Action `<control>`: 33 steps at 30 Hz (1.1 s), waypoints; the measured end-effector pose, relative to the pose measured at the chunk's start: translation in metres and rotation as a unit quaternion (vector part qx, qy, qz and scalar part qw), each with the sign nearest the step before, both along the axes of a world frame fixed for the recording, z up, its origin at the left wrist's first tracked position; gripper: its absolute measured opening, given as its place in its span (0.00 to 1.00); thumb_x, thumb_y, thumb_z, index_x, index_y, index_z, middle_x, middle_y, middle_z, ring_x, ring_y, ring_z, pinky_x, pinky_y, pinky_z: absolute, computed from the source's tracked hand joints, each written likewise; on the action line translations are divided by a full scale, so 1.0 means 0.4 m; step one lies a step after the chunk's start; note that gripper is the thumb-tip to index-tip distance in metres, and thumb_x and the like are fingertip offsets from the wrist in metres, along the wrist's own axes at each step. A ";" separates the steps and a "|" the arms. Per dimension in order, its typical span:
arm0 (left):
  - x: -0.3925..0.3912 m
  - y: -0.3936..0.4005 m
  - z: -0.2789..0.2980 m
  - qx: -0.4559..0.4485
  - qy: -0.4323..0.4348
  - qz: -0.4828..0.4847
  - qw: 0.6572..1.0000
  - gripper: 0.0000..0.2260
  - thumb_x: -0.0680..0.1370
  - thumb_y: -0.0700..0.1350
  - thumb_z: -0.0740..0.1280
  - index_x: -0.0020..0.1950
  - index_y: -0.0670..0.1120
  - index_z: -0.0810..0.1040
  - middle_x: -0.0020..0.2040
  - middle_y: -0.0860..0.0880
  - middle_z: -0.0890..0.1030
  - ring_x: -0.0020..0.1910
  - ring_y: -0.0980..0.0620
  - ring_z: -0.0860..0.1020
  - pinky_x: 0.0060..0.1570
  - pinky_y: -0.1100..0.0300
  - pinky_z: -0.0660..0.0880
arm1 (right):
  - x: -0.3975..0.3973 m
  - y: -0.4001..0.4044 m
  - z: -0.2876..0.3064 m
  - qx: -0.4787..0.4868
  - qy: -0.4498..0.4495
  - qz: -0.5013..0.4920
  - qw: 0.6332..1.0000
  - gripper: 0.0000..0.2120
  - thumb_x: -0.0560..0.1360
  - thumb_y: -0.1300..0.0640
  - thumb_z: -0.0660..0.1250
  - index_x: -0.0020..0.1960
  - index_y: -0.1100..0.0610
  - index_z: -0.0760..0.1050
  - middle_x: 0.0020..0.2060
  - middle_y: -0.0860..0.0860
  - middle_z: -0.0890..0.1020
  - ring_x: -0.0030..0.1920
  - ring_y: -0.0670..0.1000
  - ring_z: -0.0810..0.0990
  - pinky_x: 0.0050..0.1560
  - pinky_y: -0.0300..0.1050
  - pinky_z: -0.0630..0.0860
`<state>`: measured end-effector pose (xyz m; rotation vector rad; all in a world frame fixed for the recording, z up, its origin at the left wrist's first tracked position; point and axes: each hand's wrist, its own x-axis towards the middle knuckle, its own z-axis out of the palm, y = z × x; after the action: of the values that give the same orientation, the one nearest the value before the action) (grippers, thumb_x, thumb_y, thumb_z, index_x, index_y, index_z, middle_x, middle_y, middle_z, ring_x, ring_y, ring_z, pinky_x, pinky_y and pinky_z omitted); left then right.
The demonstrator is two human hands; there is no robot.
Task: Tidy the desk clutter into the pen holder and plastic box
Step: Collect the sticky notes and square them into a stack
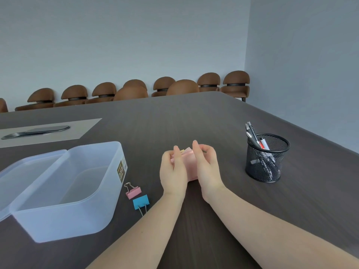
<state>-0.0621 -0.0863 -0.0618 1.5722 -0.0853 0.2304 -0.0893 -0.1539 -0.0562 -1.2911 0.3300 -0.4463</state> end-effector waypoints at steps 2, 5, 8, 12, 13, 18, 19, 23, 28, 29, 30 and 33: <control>0.006 -0.002 -0.003 0.009 0.004 -0.005 1.000 0.11 0.81 0.51 0.57 0.44 0.47 0.72 0.37 0.55 0.74 0.38 0.58 0.72 0.46 0.57 0.69 | 0.015 0.001 0.008 -0.010 0.017 -0.033 0.999 0.22 0.72 0.39 0.66 0.58 0.51 0.71 0.54 0.47 0.77 0.56 0.47 0.77 0.57 0.46 0.75; 0.007 -0.005 -0.002 0.021 0.005 -0.017 1.000 0.09 0.82 0.48 0.57 0.46 0.45 0.72 0.38 0.55 0.74 0.39 0.57 0.73 0.45 0.58 0.70 | 0.035 0.001 0.020 -0.046 0.033 -0.066 0.996 0.24 0.70 0.40 0.70 0.59 0.52 0.69 0.48 0.45 0.76 0.51 0.47 0.78 0.57 0.47 0.75; 0.010 -0.009 -0.001 0.035 -0.012 -0.020 0.999 0.12 0.82 0.49 0.56 0.43 0.46 0.72 0.37 0.54 0.75 0.39 0.56 0.75 0.42 0.58 0.72 | 0.043 0.004 0.025 -0.074 0.036 -0.083 0.993 0.17 0.72 0.47 0.70 0.53 0.52 0.68 0.42 0.44 0.74 0.45 0.47 0.78 0.52 0.47 0.76; 0.016 -0.026 0.002 0.010 -0.031 0.020 0.999 0.19 0.81 0.54 0.58 0.31 0.48 0.66 0.31 0.50 0.74 0.34 0.51 0.74 0.40 0.49 0.75 | 0.044 0.015 0.014 -0.035 0.003 -0.102 0.994 0.06 0.72 0.54 0.64 0.43 0.50 0.66 0.46 0.56 0.80 0.45 0.55 0.79 0.52 0.56 0.79; 0.014 -0.033 0.007 0.003 -0.037 0.039 0.999 0.20 0.80 0.53 0.60 0.30 0.47 0.65 0.29 0.50 0.72 0.33 0.50 0.72 0.40 0.49 0.75 | 0.043 0.019 0.012 -0.017 -0.008 -0.104 0.994 0.06 0.71 0.54 0.62 0.42 0.50 0.65 0.48 0.60 0.80 0.44 0.55 0.79 0.51 0.58 0.78; 0.020 -0.045 0.006 0.014 -0.017 0.108 0.994 0.21 0.79 0.59 0.58 0.29 0.51 0.66 0.30 0.52 0.73 0.36 0.49 0.75 0.53 0.48 0.76 | 0.033 0.007 0.002 -0.016 -0.017 -0.112 0.993 0.02 0.77 0.56 0.58 0.49 0.52 0.68 0.44 0.49 0.78 0.44 0.48 0.77 0.50 0.52 0.75; 0.024 -0.043 0.003 0.030 -0.004 0.122 0.992 0.23 0.78 0.61 0.57 0.28 0.51 0.64 0.28 0.52 0.72 0.36 0.49 0.74 0.57 0.46 0.74 | 0.033 0.002 -0.001 -0.035 -0.012 -0.116 0.993 0.05 0.77 0.56 0.57 0.51 0.54 0.70 0.42 0.45 0.77 0.43 0.46 0.75 0.49 0.48 0.73; 0.029 -0.046 -0.005 0.033 0.003 0.126 0.991 0.25 0.78 0.62 0.56 0.26 0.49 0.65 0.29 0.49 0.75 0.35 0.49 0.73 0.59 0.45 0.73 | 0.036 -0.007 -0.003 -0.070 -0.013 -0.121 0.990 0.07 0.78 0.56 0.57 0.48 0.57 0.73 0.39 0.43 0.76 0.44 0.47 0.75 0.48 0.43 0.69; 0.014 -0.055 -0.010 -0.040 -0.013 0.052 0.998 0.26 0.80 0.59 0.56 0.35 0.41 0.79 0.34 0.47 0.83 0.39 0.48 0.82 0.47 0.50 0.79 | 0.046 0.007 -0.006 -0.082 -0.035 -0.136 0.987 0.17 0.76 0.45 0.65 0.37 0.54 0.63 0.34 0.48 0.72 0.35 0.49 0.72 0.41 0.45 0.72; 0.013 -0.054 -0.008 -0.045 -0.013 0.051 0.998 0.24 0.80 0.58 0.56 0.34 0.43 0.78 0.34 0.49 0.82 0.38 0.49 0.81 0.47 0.50 0.78 | 0.048 0.006 -0.007 -0.093 -0.027 -0.144 0.985 0.17 0.75 0.48 0.66 0.36 0.53 0.62 0.32 0.47 0.70 0.34 0.49 0.71 0.40 0.45 0.71; 0.011 -0.052 -0.004 -0.047 -0.009 0.055 0.997 0.21 0.80 0.56 0.57 0.32 0.45 0.75 0.33 0.51 0.80 0.37 0.51 0.79 0.47 0.51 0.76 | 0.050 0.004 -0.010 -0.098 -0.018 -0.150 0.984 0.16 0.75 0.51 0.66 0.35 0.53 0.61 0.32 0.47 0.69 0.34 0.50 0.70 0.39 0.45 0.70; 0.019 -0.043 -0.006 -0.047 0.014 0.069 0.996 0.16 0.80 0.48 0.60 0.31 0.49 0.68 0.32 0.53 0.73 0.36 0.51 0.73 0.45 0.52 0.73 | 0.044 -0.002 -0.011 -0.112 -0.009 -0.136 0.984 0.09 0.75 0.59 0.63 0.37 0.54 0.66 0.33 0.46 0.70 0.34 0.46 0.70 0.37 0.40 0.68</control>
<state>-0.0547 -0.1033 -0.0642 1.4880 0.0555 0.3172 -0.0718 -0.1546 -0.0605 -1.4654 0.4534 -0.7422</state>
